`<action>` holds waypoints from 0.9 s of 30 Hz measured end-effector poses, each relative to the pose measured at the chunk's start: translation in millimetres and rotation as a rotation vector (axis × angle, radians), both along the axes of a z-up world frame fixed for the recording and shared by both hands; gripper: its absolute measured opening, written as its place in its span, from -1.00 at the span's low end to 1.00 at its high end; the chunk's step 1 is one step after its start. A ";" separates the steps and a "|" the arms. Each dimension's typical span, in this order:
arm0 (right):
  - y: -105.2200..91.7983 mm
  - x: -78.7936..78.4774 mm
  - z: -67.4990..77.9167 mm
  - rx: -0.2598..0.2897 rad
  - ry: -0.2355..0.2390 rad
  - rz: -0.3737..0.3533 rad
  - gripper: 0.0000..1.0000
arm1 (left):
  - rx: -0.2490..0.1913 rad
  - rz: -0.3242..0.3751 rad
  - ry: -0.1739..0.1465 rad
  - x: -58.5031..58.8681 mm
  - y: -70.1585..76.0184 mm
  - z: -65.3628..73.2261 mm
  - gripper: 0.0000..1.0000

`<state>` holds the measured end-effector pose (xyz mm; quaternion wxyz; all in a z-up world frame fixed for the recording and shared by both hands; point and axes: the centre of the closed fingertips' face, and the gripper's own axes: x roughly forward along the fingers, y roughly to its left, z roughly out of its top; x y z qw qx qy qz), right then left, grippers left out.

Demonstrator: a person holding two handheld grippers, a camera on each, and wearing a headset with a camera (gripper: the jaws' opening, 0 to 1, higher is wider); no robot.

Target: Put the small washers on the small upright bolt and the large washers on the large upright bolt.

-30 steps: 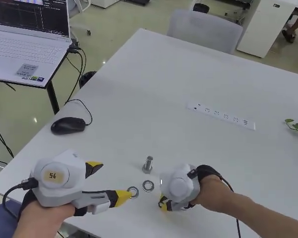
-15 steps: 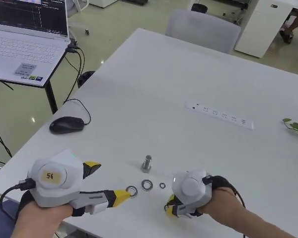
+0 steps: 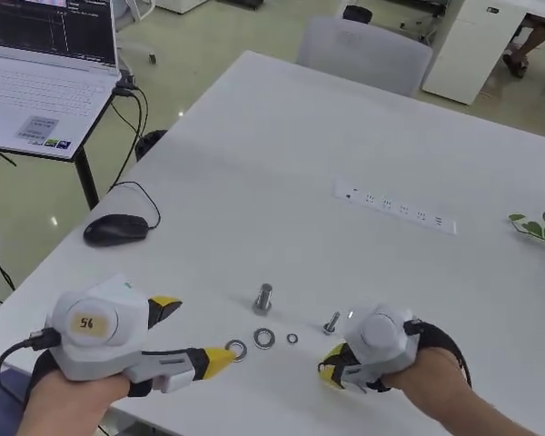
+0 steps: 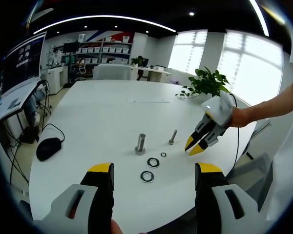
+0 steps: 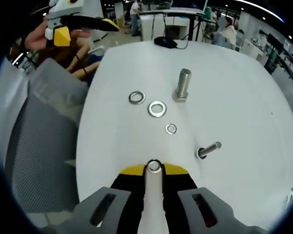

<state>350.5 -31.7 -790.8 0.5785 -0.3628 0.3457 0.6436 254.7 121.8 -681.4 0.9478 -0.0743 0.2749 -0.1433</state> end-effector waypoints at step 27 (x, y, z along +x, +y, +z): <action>16.7 66.0 37.5 0.039 -0.121 -0.102 -0.74 | 0.010 -0.010 0.007 2.5 1.3 0.1 0.34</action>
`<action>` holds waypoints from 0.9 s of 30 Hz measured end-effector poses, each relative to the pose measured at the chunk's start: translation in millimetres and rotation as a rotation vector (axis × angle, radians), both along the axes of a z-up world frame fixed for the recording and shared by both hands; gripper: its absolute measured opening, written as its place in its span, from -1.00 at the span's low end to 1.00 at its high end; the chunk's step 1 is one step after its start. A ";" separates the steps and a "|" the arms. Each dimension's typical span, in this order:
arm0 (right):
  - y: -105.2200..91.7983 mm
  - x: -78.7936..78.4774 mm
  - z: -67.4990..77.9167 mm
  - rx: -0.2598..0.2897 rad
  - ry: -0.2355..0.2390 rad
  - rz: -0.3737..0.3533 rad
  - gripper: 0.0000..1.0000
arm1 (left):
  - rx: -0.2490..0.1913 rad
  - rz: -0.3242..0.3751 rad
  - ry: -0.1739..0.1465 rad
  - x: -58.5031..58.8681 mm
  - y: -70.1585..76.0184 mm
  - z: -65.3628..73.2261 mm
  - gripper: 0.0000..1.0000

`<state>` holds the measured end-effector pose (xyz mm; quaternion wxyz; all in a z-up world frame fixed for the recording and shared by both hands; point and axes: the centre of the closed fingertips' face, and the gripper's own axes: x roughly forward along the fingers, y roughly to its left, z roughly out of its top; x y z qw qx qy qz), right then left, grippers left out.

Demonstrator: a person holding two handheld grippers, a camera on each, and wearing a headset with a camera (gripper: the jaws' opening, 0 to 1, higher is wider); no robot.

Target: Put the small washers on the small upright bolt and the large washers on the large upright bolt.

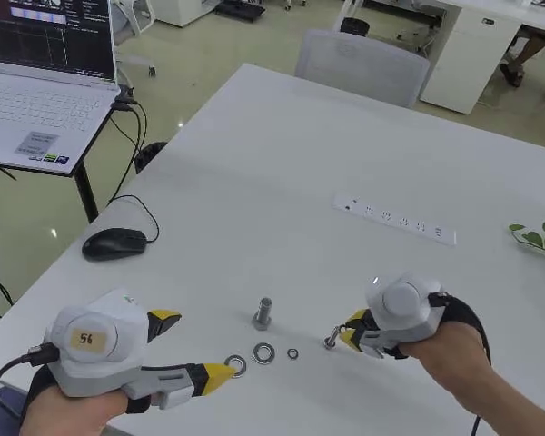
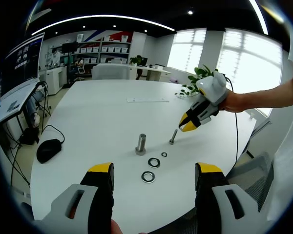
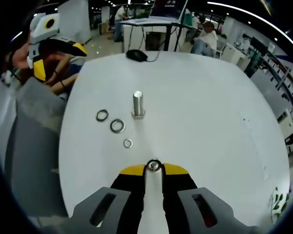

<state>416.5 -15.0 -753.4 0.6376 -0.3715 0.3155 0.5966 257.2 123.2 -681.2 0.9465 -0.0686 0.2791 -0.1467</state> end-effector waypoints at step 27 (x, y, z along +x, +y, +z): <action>7.4 4.1 -10.3 -0.057 0.000 0.026 -0.73 | -0.006 0.007 0.004 -1.8 0.9 -2.9 0.34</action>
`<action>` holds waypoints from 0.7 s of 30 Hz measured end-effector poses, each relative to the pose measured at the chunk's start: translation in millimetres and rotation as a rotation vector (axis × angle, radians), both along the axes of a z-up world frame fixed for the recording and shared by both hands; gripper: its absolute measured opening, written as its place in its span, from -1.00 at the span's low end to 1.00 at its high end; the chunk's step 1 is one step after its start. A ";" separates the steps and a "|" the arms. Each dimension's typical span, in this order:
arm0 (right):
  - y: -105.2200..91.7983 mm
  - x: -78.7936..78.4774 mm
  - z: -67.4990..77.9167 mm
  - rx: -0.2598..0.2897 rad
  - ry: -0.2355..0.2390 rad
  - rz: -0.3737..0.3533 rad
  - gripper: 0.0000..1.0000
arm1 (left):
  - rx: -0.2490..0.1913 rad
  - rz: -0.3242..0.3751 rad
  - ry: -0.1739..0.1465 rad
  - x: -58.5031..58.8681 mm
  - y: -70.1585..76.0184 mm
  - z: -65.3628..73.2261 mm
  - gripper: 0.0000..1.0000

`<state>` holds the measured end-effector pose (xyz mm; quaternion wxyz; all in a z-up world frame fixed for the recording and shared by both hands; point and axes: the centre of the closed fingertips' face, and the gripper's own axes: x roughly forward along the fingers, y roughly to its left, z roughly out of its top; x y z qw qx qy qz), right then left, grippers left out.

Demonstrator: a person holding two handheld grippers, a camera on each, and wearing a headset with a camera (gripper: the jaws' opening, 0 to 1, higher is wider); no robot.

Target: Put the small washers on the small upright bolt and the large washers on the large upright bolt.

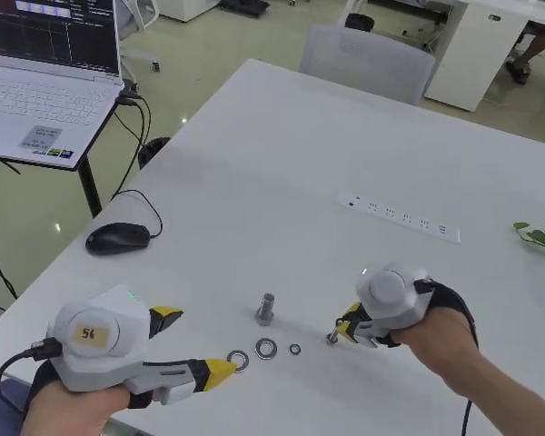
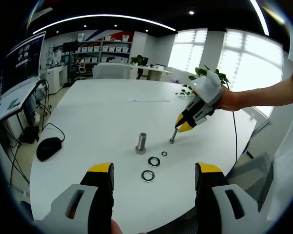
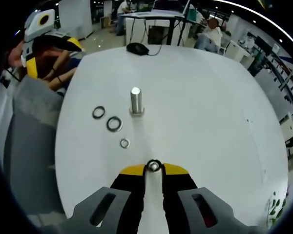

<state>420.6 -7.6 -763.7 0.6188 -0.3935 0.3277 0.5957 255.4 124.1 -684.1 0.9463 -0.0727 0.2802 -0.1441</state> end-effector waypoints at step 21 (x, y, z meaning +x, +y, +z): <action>-1.6 -0.8 -3.7 -0.051 -0.007 0.027 -0.73 | -0.003 0.001 0.000 -0.7 -1.4 0.3 0.34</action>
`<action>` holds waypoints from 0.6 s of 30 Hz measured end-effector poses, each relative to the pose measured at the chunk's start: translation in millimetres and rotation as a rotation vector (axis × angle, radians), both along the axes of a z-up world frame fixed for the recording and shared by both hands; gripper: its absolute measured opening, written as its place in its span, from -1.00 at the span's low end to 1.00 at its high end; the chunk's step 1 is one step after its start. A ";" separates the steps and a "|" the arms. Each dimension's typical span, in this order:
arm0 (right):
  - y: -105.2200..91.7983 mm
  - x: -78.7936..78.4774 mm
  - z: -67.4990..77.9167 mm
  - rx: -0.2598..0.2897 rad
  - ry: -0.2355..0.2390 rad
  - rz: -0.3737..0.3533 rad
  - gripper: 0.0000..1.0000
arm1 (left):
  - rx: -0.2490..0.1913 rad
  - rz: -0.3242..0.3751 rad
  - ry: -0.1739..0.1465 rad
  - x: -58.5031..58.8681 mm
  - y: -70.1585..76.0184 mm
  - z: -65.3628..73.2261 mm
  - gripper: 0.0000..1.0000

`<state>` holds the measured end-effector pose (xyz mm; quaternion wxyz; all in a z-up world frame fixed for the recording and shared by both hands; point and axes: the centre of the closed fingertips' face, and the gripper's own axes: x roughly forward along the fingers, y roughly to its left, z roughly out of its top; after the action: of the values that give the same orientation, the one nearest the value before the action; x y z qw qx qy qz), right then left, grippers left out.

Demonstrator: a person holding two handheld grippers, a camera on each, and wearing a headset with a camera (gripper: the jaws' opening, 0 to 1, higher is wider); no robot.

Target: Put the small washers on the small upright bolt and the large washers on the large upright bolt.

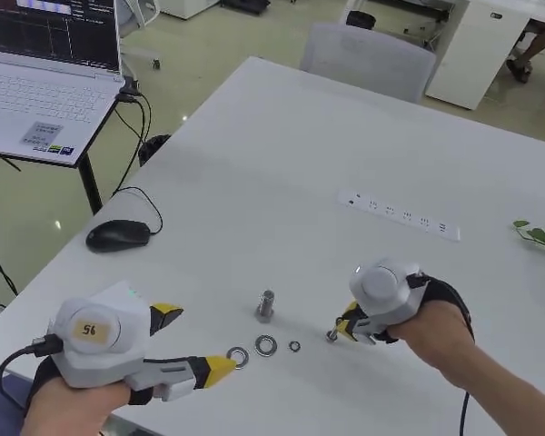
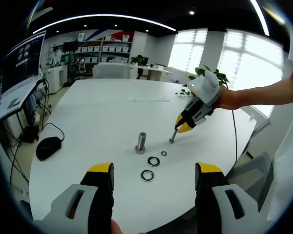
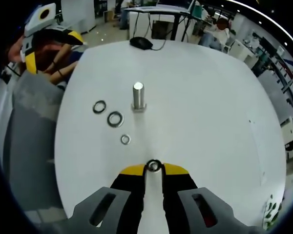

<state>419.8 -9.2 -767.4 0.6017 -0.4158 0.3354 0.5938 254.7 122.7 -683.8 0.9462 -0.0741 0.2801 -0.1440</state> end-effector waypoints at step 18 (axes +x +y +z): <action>2.1 2.3 -22.6 -0.063 0.000 0.021 -0.73 | -0.003 0.009 0.005 -2.9 3.2 -1.8 0.34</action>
<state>422.0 -7.1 -790.0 0.5820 -0.4381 0.3493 0.5893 251.8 125.8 -685.7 0.9461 -0.0769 0.2817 -0.1398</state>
